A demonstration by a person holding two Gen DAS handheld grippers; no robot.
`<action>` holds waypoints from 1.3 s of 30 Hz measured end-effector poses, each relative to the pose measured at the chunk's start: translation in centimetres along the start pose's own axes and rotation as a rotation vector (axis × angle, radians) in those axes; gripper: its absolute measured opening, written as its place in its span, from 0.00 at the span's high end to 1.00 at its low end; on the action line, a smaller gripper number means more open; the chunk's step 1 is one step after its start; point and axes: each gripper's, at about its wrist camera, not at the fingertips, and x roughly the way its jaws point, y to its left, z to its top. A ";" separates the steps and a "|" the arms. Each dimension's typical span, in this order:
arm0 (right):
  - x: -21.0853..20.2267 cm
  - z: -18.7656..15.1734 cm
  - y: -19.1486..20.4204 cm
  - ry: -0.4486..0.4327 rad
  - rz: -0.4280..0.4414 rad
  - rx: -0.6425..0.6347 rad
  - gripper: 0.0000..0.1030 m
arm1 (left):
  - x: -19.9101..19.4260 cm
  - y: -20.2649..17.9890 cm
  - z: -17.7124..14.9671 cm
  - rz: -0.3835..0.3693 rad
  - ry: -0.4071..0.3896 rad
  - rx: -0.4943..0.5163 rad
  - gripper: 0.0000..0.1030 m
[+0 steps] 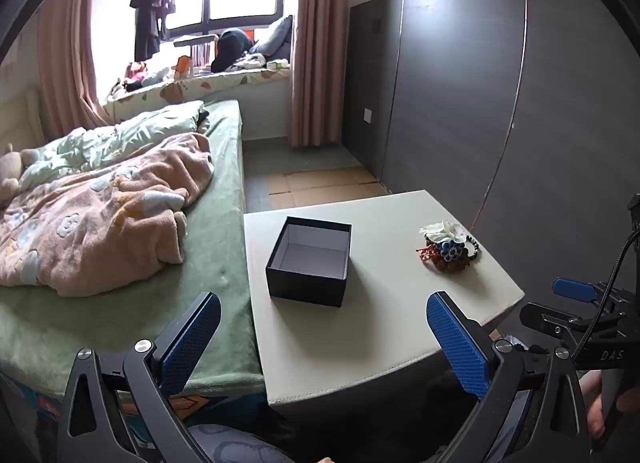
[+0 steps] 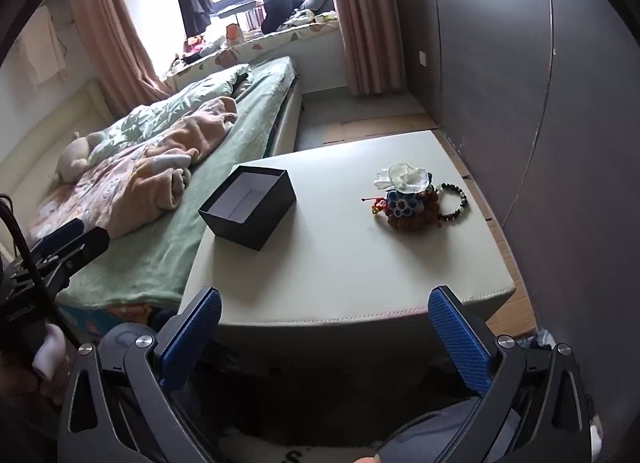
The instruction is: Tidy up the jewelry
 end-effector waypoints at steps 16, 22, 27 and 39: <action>-0.5 0.0 -0.2 -0.054 -0.071 -0.005 0.00 | 0.3 -0.8 0.1 -0.038 -0.005 0.023 0.00; -0.8 -0.2 -0.2 -0.068 -0.092 -0.010 0.00 | 0.3 -1.5 0.2 -0.055 -0.002 0.036 0.00; -1.4 -0.5 -0.4 -0.077 -0.091 -0.011 0.00 | -0.1 -2.1 0.0 -0.063 -0.004 0.053 0.00; -2.3 -1.0 0.1 -0.086 -0.102 -0.029 0.00 | -0.8 -2.9 0.1 -0.075 0.002 0.064 0.00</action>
